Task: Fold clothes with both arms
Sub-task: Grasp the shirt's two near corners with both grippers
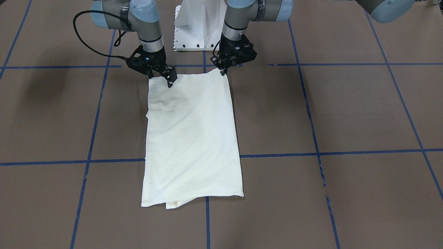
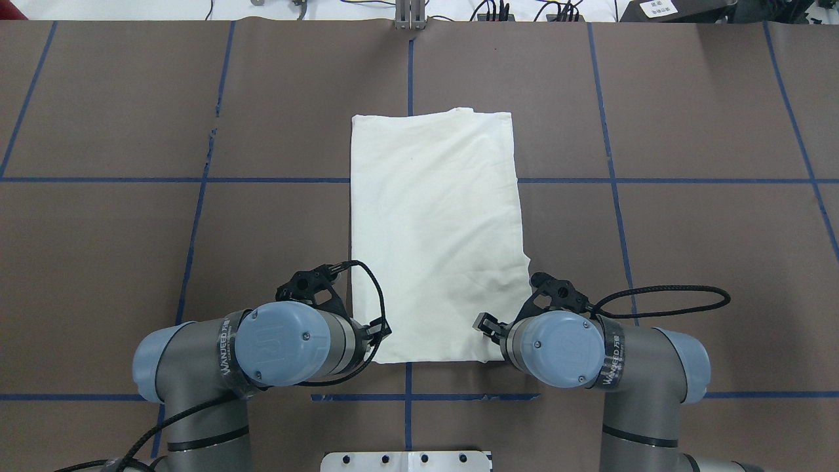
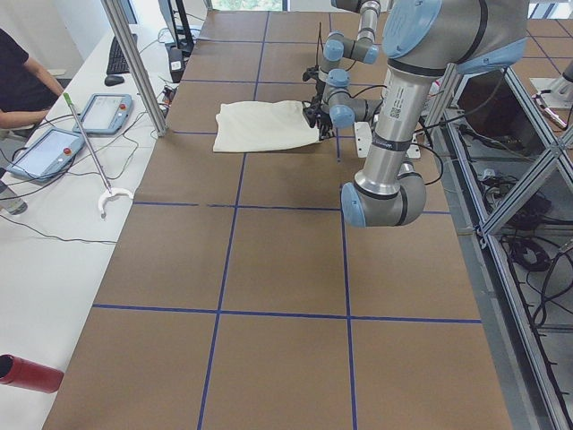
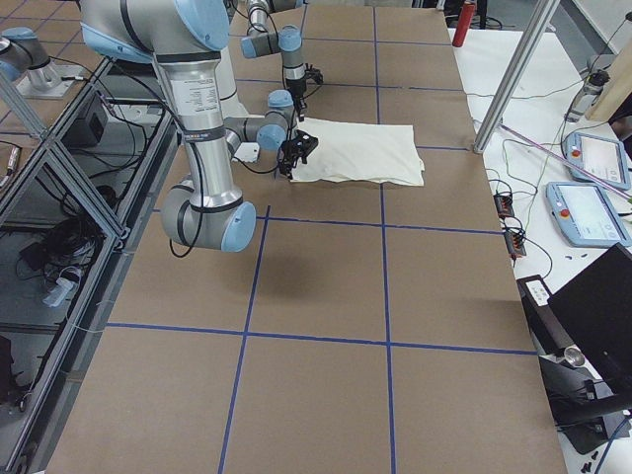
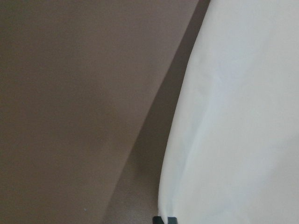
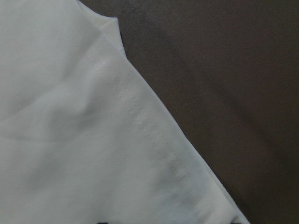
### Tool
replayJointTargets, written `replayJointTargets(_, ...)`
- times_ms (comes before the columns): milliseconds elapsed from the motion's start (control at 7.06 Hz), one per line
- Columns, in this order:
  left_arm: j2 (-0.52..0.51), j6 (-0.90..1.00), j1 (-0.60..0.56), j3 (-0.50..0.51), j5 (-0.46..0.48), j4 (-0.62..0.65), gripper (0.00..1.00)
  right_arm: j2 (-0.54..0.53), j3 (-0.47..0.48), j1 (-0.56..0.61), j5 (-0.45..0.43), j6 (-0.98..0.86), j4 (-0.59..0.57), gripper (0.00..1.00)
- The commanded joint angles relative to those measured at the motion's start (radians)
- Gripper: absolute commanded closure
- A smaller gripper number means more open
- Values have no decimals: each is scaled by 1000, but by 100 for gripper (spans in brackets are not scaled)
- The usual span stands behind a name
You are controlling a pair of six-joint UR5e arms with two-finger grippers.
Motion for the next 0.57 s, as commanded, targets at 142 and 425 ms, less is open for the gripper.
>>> replayJointTargets(142, 3, 0, -1, -1, 0, 0, 100, 18, 0, 3, 9, -3, -6, 90)
replayJointTargets(425, 1, 0, 0, -1, -2, -2, 100, 32, 0, 14, 14, -4, -6, 100)
